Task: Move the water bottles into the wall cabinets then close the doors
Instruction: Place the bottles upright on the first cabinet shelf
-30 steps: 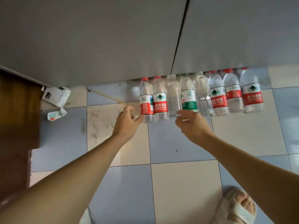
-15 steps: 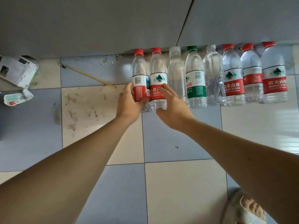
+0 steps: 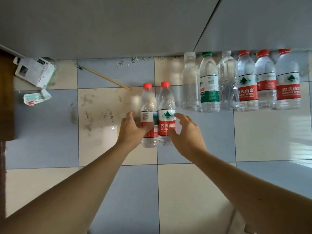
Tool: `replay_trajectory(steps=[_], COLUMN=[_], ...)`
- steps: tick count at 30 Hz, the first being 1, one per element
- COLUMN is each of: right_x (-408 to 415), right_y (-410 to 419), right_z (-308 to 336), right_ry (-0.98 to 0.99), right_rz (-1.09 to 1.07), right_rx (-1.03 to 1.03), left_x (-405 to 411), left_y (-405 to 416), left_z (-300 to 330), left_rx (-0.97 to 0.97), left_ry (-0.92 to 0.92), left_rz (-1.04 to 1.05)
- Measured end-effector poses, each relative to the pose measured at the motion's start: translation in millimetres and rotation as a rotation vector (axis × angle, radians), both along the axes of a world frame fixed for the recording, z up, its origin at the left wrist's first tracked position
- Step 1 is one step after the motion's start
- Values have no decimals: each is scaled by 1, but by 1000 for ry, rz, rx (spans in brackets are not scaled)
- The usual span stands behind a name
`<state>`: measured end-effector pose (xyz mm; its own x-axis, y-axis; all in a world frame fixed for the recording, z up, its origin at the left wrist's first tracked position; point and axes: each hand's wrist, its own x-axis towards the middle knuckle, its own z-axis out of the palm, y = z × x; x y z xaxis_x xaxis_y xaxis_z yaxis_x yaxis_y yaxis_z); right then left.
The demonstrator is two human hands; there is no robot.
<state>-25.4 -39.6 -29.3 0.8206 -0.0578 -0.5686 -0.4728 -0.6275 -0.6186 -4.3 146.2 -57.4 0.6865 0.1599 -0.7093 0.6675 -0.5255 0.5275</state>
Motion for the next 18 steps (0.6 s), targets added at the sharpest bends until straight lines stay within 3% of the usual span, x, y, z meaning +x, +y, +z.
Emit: replay_trajectory(steps=[8, 18], right_x=[71, 73], right_y=[13, 18], right_z=[-34, -45], right_ry=[133, 178], right_rz=[-6, -138], right_rx=[-52, 34], left_x=[47, 51], left_y=[-3, 1], left_z=[-23, -26], left_rx=[-23, -120], left_ry=[-78, -82], left_rz=[-86, -21])
